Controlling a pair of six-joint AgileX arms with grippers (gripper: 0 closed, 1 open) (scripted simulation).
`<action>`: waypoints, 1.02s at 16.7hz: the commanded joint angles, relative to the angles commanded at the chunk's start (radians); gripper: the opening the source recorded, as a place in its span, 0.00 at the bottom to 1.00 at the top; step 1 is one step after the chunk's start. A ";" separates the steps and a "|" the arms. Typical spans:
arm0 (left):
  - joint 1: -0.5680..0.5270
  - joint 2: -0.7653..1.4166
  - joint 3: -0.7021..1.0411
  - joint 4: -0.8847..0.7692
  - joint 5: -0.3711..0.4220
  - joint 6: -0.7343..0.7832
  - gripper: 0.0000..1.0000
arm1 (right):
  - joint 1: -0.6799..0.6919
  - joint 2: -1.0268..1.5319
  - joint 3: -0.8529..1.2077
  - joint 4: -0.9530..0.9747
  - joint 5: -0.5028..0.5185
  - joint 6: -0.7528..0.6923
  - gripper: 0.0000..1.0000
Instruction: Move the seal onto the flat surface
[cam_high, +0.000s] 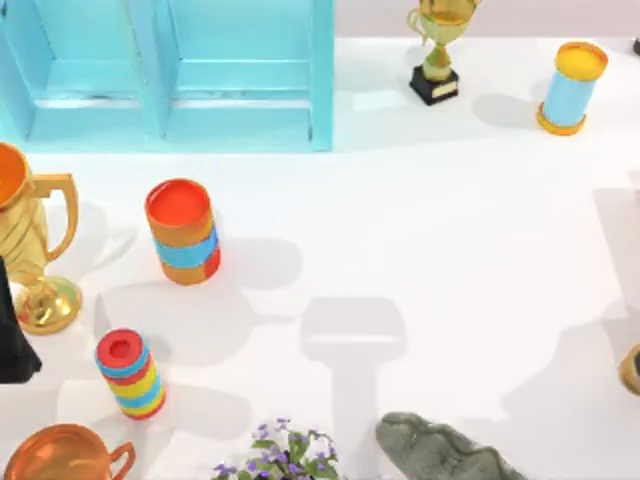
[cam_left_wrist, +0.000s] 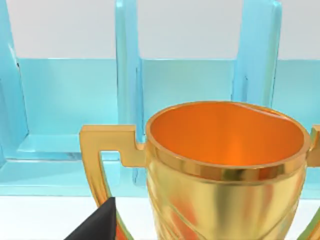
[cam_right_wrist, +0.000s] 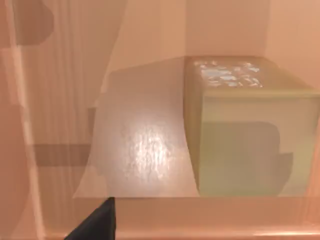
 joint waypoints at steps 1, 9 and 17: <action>0.000 0.000 0.000 0.000 0.000 0.000 1.00 | -0.010 0.028 0.027 -0.021 0.000 -0.009 1.00; 0.000 0.000 0.000 0.000 0.000 0.000 1.00 | -0.015 0.054 0.036 -0.022 0.000 -0.015 1.00; 0.000 0.000 0.000 0.000 0.000 0.000 1.00 | -0.015 0.146 -0.205 0.319 0.001 -0.012 1.00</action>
